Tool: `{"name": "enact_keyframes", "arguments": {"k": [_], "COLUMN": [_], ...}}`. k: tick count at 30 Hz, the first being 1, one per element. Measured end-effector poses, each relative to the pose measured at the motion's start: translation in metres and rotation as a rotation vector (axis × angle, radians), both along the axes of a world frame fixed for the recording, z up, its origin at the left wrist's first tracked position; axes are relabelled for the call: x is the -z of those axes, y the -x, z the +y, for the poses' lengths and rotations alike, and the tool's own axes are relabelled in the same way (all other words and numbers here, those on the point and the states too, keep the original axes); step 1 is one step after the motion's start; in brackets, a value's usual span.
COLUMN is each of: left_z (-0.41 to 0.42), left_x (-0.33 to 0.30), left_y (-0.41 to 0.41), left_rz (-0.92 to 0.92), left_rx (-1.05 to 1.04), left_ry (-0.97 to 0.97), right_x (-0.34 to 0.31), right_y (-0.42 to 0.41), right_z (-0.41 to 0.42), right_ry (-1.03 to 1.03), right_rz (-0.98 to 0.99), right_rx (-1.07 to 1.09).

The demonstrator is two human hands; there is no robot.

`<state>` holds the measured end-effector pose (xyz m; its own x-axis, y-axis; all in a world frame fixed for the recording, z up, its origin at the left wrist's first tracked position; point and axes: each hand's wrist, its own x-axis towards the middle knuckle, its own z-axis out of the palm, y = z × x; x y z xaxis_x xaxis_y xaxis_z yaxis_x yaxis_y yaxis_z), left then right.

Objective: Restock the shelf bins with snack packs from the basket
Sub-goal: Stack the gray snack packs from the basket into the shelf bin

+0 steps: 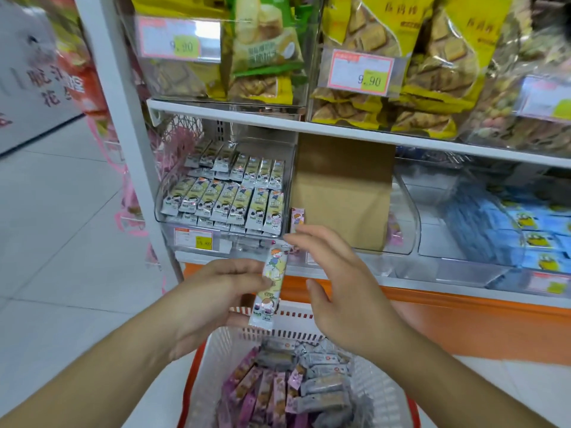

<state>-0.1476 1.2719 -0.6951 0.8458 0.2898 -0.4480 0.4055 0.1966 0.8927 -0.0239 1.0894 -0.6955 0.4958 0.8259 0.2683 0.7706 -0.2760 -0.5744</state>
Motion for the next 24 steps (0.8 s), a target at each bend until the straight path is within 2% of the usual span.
{"name": "enact_keyframes", "arguments": {"k": [4,10,19,20,21,24], "left_z": [0.002,0.007,0.042,0.048,0.058,0.090], "left_x": [0.002,0.002,-0.013,-0.018,-0.019,-0.017], "left_y": [-0.005,-0.013,-0.017,-0.016,-0.015,-0.006], "left_rz": [-0.017,-0.062,-0.096,-0.095,-0.072,0.082], "left_rx": [0.043,-0.096,-0.171,-0.205,-0.249,-0.367], "left_ry": [-0.038,0.039,0.118,0.075,-0.073,-0.796], "right_x": [-0.003,0.001,-0.009,-0.013,-0.017,-0.024], "right_y": [-0.007,-0.004,-0.018,-0.023,-0.029,-0.057], "right_z": [0.007,0.020,0.066,0.077,0.090,0.136], "right_ry": [0.065,0.097,0.085,0.074,0.071,0.093], "right_rz": [0.040,0.085,0.112,0.109,0.099,0.051], "right_rx": [-0.025,-0.059,-0.009,0.018,0.042,0.072]}}
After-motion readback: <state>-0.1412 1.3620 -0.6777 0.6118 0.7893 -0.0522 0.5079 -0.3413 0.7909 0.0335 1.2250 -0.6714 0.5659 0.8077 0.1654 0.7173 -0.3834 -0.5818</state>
